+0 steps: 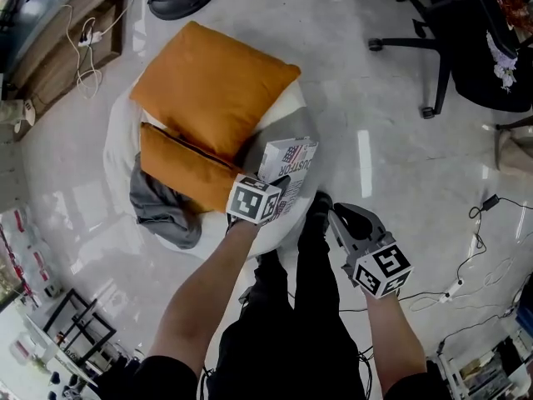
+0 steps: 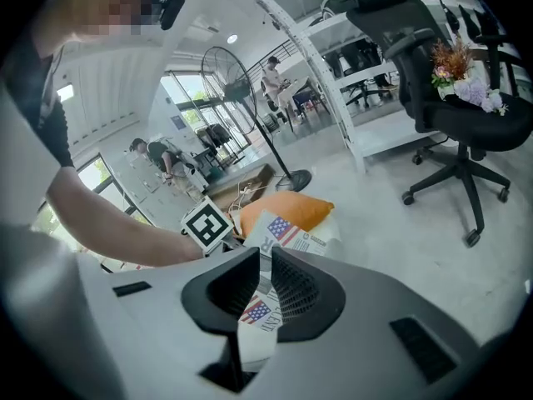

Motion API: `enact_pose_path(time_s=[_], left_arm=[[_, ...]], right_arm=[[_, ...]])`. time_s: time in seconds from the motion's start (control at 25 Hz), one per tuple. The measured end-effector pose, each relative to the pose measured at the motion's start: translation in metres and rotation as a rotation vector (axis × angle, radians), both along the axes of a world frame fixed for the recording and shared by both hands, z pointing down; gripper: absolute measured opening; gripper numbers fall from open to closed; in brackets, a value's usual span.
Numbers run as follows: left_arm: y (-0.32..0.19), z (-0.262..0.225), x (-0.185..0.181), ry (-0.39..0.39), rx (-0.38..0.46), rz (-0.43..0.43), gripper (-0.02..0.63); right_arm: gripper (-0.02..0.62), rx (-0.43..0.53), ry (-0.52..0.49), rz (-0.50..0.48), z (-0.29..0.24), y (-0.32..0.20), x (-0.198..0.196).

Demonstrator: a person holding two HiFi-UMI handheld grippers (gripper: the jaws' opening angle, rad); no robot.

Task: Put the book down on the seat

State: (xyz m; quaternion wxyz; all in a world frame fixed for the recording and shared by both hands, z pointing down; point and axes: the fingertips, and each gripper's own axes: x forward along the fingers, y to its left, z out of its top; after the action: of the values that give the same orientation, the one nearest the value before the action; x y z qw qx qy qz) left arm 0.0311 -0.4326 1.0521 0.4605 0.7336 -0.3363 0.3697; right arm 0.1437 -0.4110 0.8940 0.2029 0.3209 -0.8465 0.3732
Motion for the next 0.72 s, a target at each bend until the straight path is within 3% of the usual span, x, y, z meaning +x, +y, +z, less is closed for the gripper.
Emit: enact_pose_path(time_s=[0.36, 0.44, 0.56, 0.72], left_arm=[[-0.013, 0.044, 0.007, -0.05, -0.07, 0.031, 0.165], [-0.021, 0.046, 0.004, -0.081, -0.037, 0.04, 0.178], [-0.032, 0.041, -0.009, -0.167, 0.049, 0.073, 0.248], [-0.028, 0.038, -0.026, -0.252, 0.048, 0.104, 0.276]], right_arm=[[0.058, -0.031, 0.018, 0.008, 0.019, 0.001, 0.022], [0.058, -0.037, 0.017, 0.001, 0.022, 0.002, 0.023], [0.058, -0.04, 0.012, -0.01, 0.024, 0.003, 0.02], [0.059, -0.041, 0.005, -0.024, 0.022, 0.004, 0.017]])
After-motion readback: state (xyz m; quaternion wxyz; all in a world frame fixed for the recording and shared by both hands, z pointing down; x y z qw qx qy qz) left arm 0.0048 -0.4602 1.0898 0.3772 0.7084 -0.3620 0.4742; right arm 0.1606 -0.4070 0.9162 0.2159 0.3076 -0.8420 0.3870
